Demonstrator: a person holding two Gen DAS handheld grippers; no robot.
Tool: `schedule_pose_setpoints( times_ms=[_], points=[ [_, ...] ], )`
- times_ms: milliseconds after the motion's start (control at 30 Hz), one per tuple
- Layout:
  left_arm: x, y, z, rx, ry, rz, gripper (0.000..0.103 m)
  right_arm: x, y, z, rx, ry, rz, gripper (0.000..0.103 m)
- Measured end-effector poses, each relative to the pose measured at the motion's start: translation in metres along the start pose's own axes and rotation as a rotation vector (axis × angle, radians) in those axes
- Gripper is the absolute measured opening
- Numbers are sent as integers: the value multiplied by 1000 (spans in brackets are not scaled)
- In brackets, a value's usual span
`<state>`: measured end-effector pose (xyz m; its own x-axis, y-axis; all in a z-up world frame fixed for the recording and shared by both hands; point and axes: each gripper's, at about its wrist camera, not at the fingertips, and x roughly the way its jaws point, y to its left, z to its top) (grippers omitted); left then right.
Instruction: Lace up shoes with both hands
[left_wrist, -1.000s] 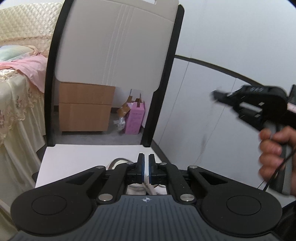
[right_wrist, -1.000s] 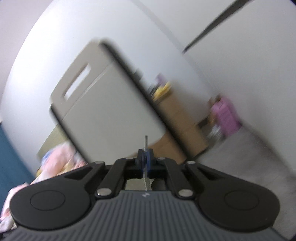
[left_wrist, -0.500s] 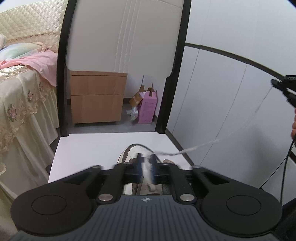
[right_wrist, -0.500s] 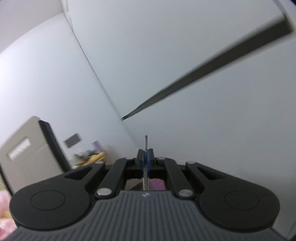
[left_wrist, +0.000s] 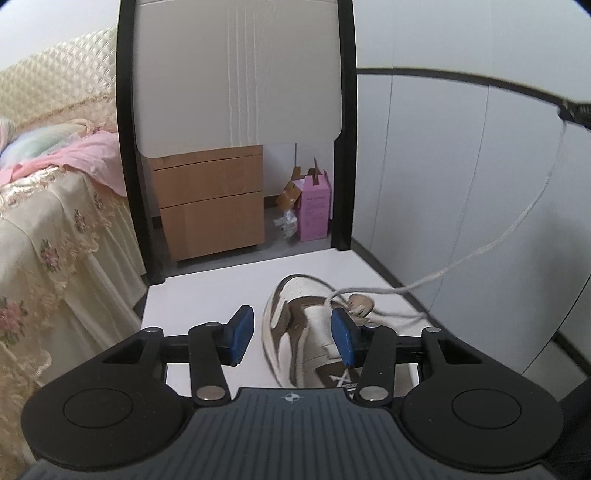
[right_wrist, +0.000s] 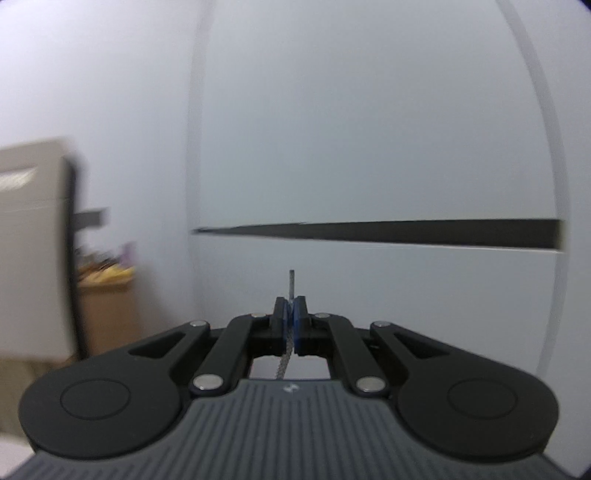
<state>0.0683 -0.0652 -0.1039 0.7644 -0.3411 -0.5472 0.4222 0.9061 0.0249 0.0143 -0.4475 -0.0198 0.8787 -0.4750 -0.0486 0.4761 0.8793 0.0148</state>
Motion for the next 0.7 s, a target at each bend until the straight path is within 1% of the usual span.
schedule_pose_setpoints(
  times_ms=[100, 200, 300, 367, 467, 567, 633, 667, 700],
  points=[
    [5, 1, -1, 4, 21, 20, 51, -6, 38, -10, -68, 49, 209, 4],
    [10, 2, -2, 3, 36, 17, 51, -9, 90, -28, -160, 115, 414, 4],
    [12, 2, -3, 8, 44, 23, 50, -7, 132, -48, -215, 217, 584, 4],
    [14, 2, -3, 19, 55, 27, 46, -17, 154, -60, -271, 282, 706, 4],
    [17, 0, -3, 32, 71, 37, 42, -27, 178, -78, -399, 355, 817, 4],
    [20, -1, -4, 40, 77, 39, 39, -20, 196, -94, -474, 442, 880, 4],
    [23, -3, -4, 49, 86, 43, 39, -19, 202, -104, -520, 488, 906, 4],
    [25, -4, -4, 49, 93, 43, 33, -18, 206, -106, -531, 508, 915, 4],
    [28, -4, -4, 45, 108, 38, 30, -17, 211, -109, -541, 529, 924, 4]
  ],
)
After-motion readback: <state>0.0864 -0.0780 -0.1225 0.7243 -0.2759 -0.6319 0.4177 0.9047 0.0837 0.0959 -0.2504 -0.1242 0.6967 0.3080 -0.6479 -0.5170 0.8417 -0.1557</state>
